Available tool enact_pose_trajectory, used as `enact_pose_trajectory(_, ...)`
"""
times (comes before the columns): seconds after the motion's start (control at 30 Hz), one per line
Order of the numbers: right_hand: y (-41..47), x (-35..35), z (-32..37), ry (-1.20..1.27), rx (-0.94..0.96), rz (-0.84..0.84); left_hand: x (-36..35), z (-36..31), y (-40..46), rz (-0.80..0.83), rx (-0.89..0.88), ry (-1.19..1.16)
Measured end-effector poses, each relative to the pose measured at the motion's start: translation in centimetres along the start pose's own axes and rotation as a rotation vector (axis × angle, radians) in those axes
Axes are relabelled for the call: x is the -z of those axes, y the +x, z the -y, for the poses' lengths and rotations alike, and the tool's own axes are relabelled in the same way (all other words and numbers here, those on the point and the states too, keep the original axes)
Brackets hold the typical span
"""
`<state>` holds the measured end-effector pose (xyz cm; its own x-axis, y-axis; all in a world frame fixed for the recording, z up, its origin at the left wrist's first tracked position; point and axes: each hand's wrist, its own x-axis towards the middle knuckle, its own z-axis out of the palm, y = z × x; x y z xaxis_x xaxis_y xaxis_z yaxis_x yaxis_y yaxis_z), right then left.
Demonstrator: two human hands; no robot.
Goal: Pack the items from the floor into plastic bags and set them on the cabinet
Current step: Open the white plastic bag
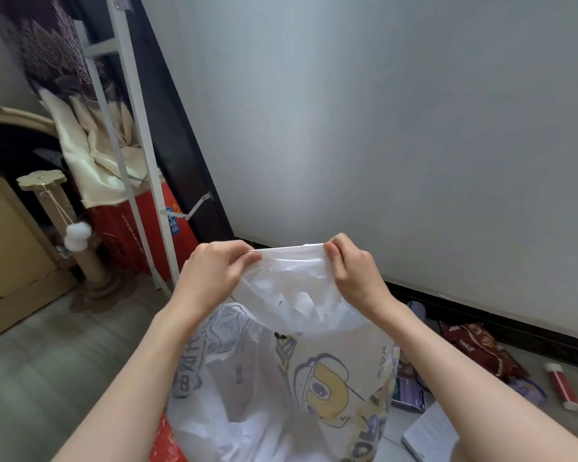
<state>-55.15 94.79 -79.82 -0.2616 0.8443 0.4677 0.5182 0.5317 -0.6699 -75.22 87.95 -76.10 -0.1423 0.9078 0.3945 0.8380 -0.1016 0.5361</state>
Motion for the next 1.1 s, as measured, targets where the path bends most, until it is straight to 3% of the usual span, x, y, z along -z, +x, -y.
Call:
enact_pose_trajectory(0.13, 0.4, -0.3, 0.2, -0.014, 0.028, -0.050, 0.6, 0.6, 0.1, -0.118, -0.031, 0.173)
enact_pose_trajectory(0.37, -0.2, -2.7, -2.5, -0.156, 0.045, 0.305, -1.3, 3.1, 2.1, -0.070, -0.122, 0.339)
enact_pose_trajectory(0.5, 0.8, -5.5, -4.8, -0.157, -0.138, 0.308, -4.0, 5.4, 4.1, -0.105, -0.322, 0.528)
enact_pose_trajectory(0.57, 0.5, -7.7, -6.8, -0.238, -0.227, 0.269, -6.6, 6.9, 3.7, -0.167, -0.324, 0.555)
enact_pose_trajectory(0.63, -0.5, -9.6, -8.8, -0.343, -0.255, 0.291, -10.3, 8.5, 1.9, -0.120, -0.325, 0.501)
enact_pose_trajectory(0.7, -1.3, -11.3, -10.5, -0.431, -0.241, 0.323, -14.6, 10.3, -1.1, 0.101, -0.264, 0.352)
enact_pose_trajectory(0.83, -2.7, -14.3, -13.9, -0.540, -0.171, 0.323, -22.6, 14.1, -6.8, 0.805, 0.125, 0.145)
enact_pose_trajectory(0.97, -3.9, -15.3, -16.0, -0.572, -0.198, 0.301, -27.9, 16.3, -11.0, 1.276, 0.267, 0.071)
enact_pose_trajectory(1.03, -4.0, -15.2, -16.8, -0.583, -0.219, 0.252, -28.7, 16.5, -12.2, 1.445, 0.307, 0.089)
enact_pose_trajectory(1.1, -4.0, -15.1, -17.3, -0.585, -0.247, 0.217, -28.7, 16.5, -12.8, 1.505, 0.365, 0.068)
